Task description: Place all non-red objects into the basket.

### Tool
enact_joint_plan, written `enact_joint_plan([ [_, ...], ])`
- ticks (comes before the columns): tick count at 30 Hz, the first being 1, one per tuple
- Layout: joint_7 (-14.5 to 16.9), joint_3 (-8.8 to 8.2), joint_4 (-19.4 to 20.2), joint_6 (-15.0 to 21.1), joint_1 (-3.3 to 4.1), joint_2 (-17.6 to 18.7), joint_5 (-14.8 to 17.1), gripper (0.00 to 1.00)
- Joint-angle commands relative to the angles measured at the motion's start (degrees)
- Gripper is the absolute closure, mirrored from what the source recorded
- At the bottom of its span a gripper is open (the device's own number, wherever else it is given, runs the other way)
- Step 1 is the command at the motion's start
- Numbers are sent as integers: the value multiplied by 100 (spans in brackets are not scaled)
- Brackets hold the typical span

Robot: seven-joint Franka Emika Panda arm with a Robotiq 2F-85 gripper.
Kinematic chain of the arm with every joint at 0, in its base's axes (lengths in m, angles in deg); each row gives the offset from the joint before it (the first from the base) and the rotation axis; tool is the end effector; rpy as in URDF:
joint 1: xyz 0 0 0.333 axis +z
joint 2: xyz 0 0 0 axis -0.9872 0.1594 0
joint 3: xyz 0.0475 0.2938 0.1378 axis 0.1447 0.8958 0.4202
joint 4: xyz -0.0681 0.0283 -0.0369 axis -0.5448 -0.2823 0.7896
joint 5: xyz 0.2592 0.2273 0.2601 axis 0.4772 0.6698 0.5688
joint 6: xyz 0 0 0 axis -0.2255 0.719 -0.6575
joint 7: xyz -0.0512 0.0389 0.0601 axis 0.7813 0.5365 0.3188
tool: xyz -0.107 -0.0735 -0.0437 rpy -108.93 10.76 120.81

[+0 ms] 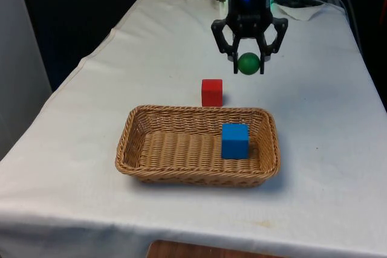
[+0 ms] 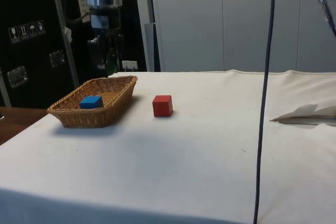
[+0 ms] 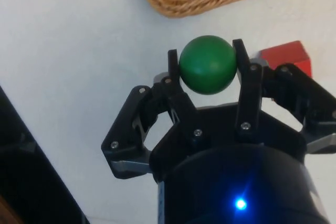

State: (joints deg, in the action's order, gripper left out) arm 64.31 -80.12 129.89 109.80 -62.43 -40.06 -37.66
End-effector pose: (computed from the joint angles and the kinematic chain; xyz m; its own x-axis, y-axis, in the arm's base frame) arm 0.6895 0.0067 0.2688 0.9941 -0.0469 0.0983 -0.0414 -0.9975 -0.0575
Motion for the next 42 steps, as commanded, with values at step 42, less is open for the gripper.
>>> enact_joint_plan([
  [42,1112,-819,-1988,-361,-498,1816,848,100],
])
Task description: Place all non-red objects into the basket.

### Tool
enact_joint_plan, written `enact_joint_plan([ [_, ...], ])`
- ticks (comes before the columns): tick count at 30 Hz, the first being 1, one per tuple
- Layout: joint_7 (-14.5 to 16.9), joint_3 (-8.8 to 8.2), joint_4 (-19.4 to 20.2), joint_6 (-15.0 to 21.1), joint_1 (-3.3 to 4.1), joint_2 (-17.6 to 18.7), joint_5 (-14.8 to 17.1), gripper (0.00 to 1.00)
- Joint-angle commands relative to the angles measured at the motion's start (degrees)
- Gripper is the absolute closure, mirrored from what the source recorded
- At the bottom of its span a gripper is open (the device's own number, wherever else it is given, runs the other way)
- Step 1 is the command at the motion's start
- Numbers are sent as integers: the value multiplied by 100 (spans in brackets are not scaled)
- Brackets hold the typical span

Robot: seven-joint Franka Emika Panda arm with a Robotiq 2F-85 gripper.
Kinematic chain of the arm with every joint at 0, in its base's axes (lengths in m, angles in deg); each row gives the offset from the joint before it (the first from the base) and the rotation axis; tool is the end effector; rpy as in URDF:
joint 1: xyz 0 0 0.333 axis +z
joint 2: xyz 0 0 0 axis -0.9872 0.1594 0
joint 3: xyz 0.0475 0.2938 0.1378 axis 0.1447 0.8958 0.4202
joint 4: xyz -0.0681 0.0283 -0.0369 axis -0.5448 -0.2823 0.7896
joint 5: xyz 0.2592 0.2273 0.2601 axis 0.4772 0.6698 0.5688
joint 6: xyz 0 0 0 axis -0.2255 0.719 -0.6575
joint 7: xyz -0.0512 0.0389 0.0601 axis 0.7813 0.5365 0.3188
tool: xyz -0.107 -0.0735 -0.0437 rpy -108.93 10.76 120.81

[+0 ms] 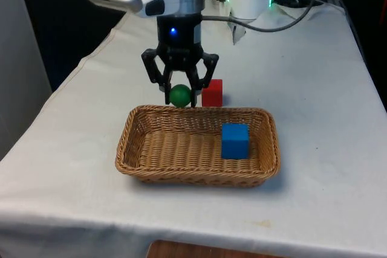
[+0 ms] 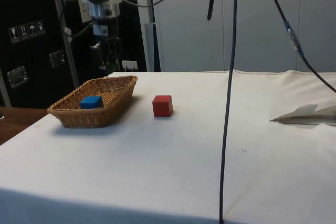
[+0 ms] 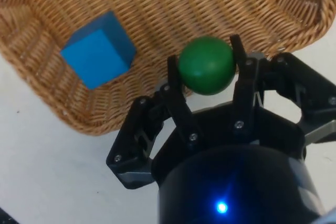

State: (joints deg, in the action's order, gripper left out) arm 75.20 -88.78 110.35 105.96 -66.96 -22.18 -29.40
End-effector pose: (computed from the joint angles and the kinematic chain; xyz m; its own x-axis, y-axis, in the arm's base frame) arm 0.7598 -0.1158 0.2326 0.9908 -0.0559 0.1230 -0.0590 -0.9980 0.0214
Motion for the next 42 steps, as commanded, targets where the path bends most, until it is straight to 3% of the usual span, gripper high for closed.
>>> enact_joint_plan([
  [1,46,34,-34,40,-52,57,46,100],
  [2,63,29,-34,57,-57,80,69,100],
  [3,23,-11,0,23,-11,34,23,100],
  [4,86,23,-29,92,-57,120,92,100],
  [6,120,17,-23,138,-69,189,132,100],
  [10,149,29,-40,252,-63,367,235,100],
  [11,126,-17,0,223,-29,321,195,100],
  [12,149,40,-46,281,-63,407,252,100],
  [19,166,74,-252,344,-86,756,441,100],
  [20,132,11,-206,344,-29,728,407,100],
  [21,189,69,-304,344,-92,837,510,100],
  [26,241,23,-367,332,-69,940,636,100],
  [27,212,-11,-332,344,-34,922,613,97],
  [28,241,23,-372,332,-69,945,642,97],
  [33,241,23,-378,338,-69,963,647,50],
  [34,241,23,-378,338,-69,968,647,31],
  [36,218,-11,-332,344,-34,945,619,12],
  [37,241,23,-384,338,-69,974,647,12],
  [38,241,23,-384,338,-69,974,653,3],
  [39,241,23,-384,338,-69,974,653,0],
  [42,241,23,-384,338,-69,980,653,0],
])
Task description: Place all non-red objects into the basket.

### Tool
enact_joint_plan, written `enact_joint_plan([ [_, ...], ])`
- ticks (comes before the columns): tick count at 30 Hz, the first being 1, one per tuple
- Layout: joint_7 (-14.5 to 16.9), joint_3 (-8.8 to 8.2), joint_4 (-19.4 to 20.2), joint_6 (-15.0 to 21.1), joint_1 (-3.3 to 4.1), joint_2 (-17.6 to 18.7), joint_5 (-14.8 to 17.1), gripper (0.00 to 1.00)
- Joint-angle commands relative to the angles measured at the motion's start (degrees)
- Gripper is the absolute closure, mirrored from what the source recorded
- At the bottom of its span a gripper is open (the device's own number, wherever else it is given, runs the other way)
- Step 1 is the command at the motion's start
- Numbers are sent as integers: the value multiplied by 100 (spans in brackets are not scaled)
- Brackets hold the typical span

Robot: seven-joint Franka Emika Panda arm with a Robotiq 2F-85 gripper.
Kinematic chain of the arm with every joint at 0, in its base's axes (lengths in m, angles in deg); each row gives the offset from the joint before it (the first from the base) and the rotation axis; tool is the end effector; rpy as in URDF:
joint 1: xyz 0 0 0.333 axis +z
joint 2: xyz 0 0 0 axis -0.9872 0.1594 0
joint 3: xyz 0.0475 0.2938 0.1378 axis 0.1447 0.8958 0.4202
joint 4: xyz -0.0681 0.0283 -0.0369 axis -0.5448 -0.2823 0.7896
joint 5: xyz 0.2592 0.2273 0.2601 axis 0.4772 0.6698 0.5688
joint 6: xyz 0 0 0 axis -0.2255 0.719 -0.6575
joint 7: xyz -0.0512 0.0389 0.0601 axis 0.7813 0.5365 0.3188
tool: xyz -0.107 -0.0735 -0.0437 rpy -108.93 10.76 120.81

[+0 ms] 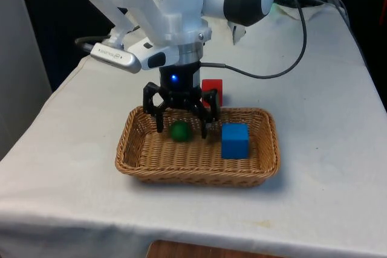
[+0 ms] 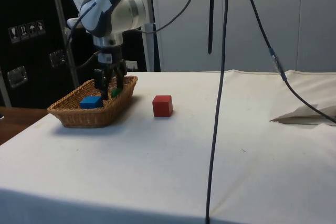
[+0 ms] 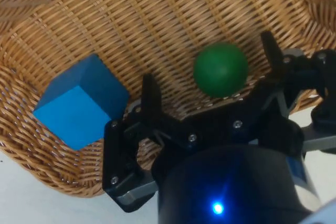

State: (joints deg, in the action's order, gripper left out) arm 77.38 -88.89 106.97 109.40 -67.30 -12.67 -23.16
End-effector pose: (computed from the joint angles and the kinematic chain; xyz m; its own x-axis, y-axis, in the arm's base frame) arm 0.7647 -0.1178 0.1476 0.9922 -0.0695 0.1039 -0.0713 -0.9974 0.0137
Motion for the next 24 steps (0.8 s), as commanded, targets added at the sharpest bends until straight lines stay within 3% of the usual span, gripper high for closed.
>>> enact_joint_plan([
  [1,23,34,-52,-6,-34,29,29,0],
  [11,-138,-132,57,-264,57,-338,-6,0],
  [13,-109,-115,46,-269,34,-344,6,0],
  [20,-223,-252,183,-447,115,-676,-11,0],
  [21,-189,-223,120,-458,80,-625,6,0],
  [22,-229,-264,206,-458,126,-722,-11,0],
  [24,-235,-275,327,-481,149,-877,-23,0],
])
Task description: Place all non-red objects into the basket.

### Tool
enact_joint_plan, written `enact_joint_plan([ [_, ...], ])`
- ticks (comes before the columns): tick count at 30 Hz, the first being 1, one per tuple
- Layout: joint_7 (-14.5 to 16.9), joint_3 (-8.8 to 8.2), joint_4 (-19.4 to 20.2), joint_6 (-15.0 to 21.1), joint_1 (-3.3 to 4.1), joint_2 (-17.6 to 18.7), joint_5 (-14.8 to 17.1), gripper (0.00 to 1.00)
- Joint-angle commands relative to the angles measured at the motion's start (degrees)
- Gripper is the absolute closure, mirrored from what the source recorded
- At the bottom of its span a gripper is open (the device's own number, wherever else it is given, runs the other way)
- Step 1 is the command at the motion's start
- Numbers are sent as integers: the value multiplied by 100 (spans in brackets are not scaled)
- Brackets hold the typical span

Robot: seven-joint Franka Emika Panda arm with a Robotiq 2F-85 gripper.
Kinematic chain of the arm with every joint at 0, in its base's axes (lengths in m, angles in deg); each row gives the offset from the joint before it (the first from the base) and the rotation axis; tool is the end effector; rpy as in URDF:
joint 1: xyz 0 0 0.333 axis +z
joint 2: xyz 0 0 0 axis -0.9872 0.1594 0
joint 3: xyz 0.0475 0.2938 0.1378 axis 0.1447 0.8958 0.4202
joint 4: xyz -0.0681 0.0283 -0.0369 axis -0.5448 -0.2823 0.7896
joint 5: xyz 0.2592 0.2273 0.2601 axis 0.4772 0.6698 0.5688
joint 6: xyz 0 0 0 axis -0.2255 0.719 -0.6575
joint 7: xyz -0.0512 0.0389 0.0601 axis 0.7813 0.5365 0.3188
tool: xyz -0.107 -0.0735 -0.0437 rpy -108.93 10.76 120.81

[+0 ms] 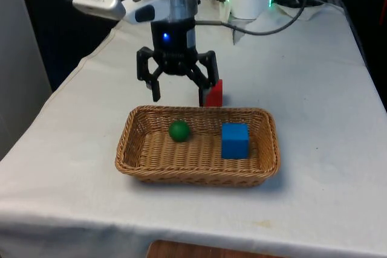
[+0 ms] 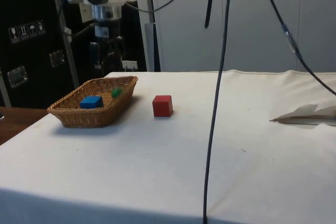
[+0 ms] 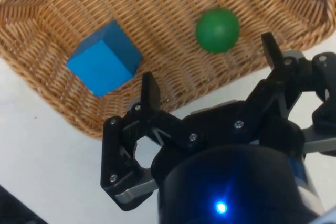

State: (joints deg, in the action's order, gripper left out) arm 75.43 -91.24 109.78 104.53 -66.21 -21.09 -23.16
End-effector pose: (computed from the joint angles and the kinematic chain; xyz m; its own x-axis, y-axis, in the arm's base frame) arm 0.7589 -0.1253 0.2305 0.9834 -0.1307 0.1260 -0.1267 -0.9912 -0.0393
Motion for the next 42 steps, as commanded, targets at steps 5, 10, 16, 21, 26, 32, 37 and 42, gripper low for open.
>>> enact_joint_plan([
  [5,-46,-57,235,-6,80,-281,-57,0],
  [10,-57,-97,521,-23,155,-659,-149,0],
  [16,-103,-115,808,-6,218,-1020,-252,0],
  [21,-172,-109,1049,17,275,-1306,-361,0],
  [26,-241,-115,1289,17,332,-1599,-464,0],
  [32,-372,-103,1581,6,401,-1977,-659,0],
  [37,-401,-40,1753,-11,401,-2217,-751,0],
  [42,-619,-17,2080,6,527,-2624,-1060,0],
])
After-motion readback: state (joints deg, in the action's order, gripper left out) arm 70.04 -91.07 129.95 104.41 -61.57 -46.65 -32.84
